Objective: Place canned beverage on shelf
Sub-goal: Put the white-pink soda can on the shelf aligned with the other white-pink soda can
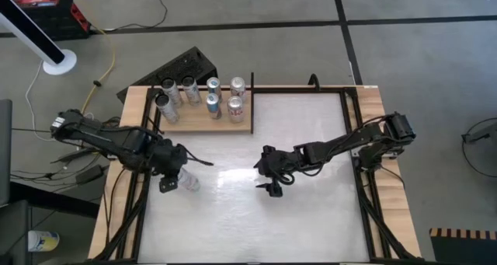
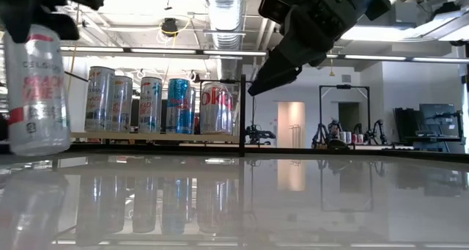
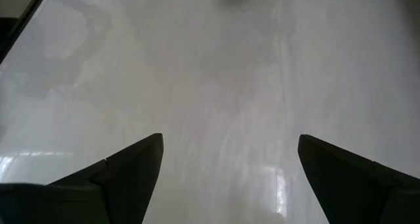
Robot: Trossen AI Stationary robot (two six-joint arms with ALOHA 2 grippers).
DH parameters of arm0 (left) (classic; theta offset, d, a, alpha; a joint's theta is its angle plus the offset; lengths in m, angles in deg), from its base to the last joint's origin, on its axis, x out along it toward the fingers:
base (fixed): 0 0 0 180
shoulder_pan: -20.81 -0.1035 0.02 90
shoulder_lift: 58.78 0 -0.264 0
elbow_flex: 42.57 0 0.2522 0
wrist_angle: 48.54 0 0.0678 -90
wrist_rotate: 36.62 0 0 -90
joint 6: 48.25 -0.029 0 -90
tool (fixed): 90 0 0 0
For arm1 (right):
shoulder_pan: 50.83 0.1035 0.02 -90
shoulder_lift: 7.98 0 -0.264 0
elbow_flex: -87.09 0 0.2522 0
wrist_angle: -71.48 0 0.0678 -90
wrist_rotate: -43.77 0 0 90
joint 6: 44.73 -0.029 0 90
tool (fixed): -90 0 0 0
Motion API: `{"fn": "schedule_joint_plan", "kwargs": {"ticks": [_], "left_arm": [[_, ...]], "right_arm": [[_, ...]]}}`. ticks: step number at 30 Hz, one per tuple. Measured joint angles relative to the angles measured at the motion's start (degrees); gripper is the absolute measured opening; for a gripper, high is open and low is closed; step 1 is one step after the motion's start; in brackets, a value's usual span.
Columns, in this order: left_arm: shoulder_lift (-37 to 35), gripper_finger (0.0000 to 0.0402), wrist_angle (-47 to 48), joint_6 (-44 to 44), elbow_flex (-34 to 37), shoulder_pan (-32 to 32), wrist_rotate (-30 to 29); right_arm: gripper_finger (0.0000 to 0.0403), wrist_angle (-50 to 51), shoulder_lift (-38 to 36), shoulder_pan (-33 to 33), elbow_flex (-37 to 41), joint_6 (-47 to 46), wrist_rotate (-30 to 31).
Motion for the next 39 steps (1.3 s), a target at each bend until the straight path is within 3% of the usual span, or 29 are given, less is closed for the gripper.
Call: {"fn": "schedule_joint_plan", "kwargs": {"ticks": [8, 13, 23, 28, 35, 39], "left_arm": [[8.16, 0.0234, 4.53, -12.11, -8.61, -4.33, -0.32], [15.39, 0.0234, 9.12, -21.11, -13.67, -5.75, -3.51], [22.1, 0.0234, 9.28, -33.05, -14.64, -5.54, -2.65], [22.11, 0.0237, 8.62, -33.3, -14.64, -5.56, -2.71], [22.09, 0.0329, 8.65, -23.39, -14.64, -5.37, -2.95], [22.09, 0.0351, 8.61, -22.06, -14.64, -5.37, -2.87]], "right_arm": [[0.0379, -1.62, 0.0, -0.66, 0.0, 1.79, -0.04], [0.0379, -2.32, 0.0, -0.69, 0.0, 2.04, -0.04], [0.0379, -2.03, 0.0, -0.66, 0.0, 2.17, -0.07], [0.0379, -1.86, 0.0, -0.66, 0.0, 2.15, -0.07], [0.0379, -1.9, 0.0, -0.66, 0.0, 2.02, -0.07], [0.0379, -1.93, 0.0, -0.66, 0.0, 1.95, -0.09]]}}
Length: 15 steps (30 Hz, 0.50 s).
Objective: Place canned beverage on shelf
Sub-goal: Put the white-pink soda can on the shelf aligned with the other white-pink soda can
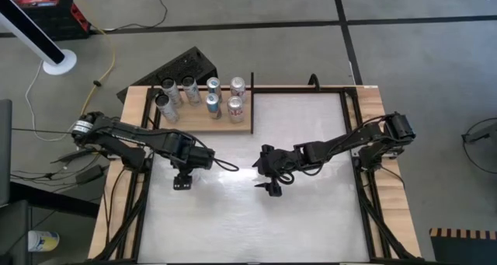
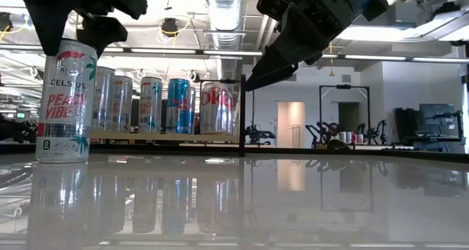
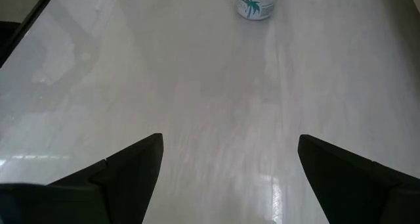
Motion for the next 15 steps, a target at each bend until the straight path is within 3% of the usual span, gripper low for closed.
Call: {"fn": "schedule_joint_plan", "kwargs": {"ticks": [15], "left_arm": [[0.0, 0.0356, -0.93, 16.63, 0.04, -0.74, 0.06]], "right_arm": [[0.0379, -0.04, 0.0, 0.0, 0.0, 0.11, 0.0]]}}
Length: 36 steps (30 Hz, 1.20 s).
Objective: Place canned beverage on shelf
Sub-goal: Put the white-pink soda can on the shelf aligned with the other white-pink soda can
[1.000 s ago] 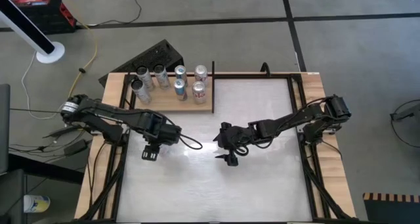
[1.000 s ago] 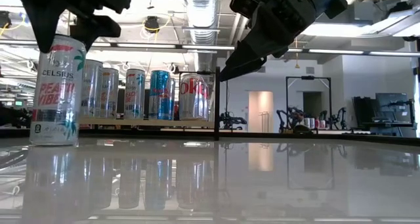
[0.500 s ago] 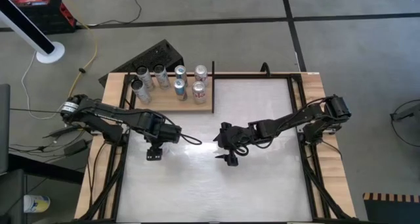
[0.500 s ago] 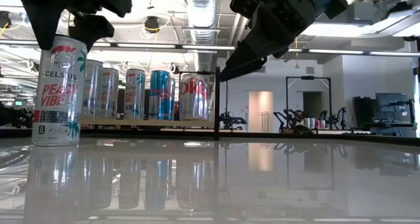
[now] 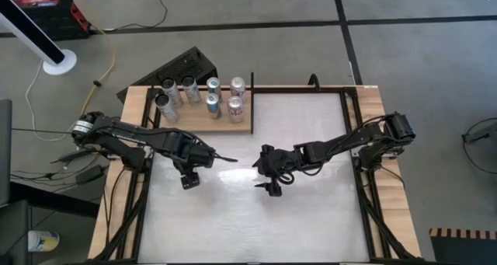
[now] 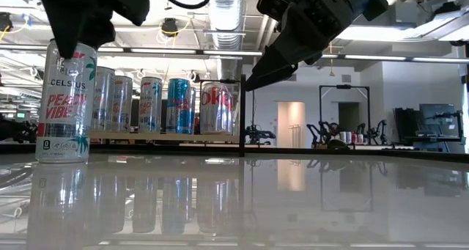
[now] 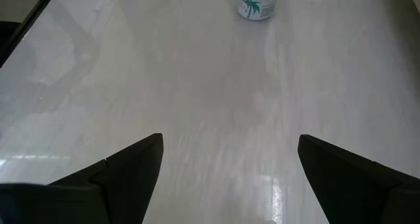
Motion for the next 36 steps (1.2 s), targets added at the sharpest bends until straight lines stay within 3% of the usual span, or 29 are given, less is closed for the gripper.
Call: {"fn": "schedule_joint_plan", "kwargs": {"ticks": [6, 16, 20, 26, 32, 36], "left_arm": [[0.0, 0.0356, -1.19, 8.19, 0.02, 0.04, 0.6], [0.0, 0.0355, -1.03, 9.08, 0.02, 0.04, 1.69], [0.0, 0.0325, -0.99, 6.92, 0.02, 0.04, 1.65], [-0.04, 0.0235, -0.88, 5.47, 0.02, -0.3, 1.19], [0.02, 0.0233, 0.09, -1.26, -0.82, -1.98, -2.06], [0.04, 0.0233, 2.53, -8.93, -5.62, -3.98, -6.42]], "right_arm": [[0.0379, 0.02, 0.0, 0.0, 0.0, 0.06, -0.02], [0.0379, 0.11, 0.0, 0.0, 0.0, 0.04, -0.02], [0.0379, 0.11, 0.0, 0.0, 0.0, 0.04, -0.02], [0.0379, 0.13, 0.0, 0.0, 0.0, -0.11, -0.02], [0.0379, 0.13, 0.0, 0.0, 0.0, -0.08, -0.02], [0.0379, 0.34, 0.0, 0.0, 0.0, -0.07, -0.04]]}}
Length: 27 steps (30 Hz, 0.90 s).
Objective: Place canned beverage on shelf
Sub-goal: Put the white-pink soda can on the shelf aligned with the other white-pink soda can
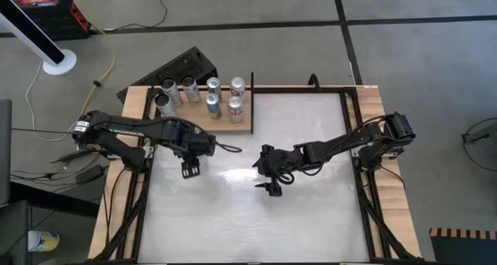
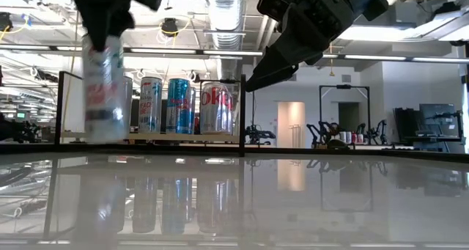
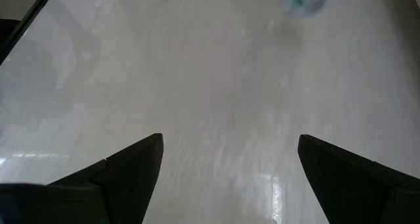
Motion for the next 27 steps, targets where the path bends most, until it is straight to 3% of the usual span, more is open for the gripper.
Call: {"fn": "schedule_joint_plan", "kwargs": {"ticks": [6, 9, 18, 27], "left_arm": [[-0.07, 0.0233, 9.64, -11.02, -9.73, -6.86, -3.33], [-0.13, 0.0233, 9.68, -17.01, -12.55, -12.51, -4.41], [-0.05, 0.0233, 8.45, -34.41, -12.76, -31.25, -0.85], [1.87, 0.0233, 5.51, -43.0, -12.74, -40.7, 0.31]], "right_arm": [[0.0379, 0.05, 0.0, 0.0, 0.0, 1.28, 0.0], [0.0379, 0.05, 0.0, -0.11, 0.0, 1.72, 0.0], [0.0379, -0.21, 0.0, -1.74, 0.0, 3.0, 0.02], [0.0379, -0.89, 0.0, -5.07, 0.0, 4.07, 0.02]]}}
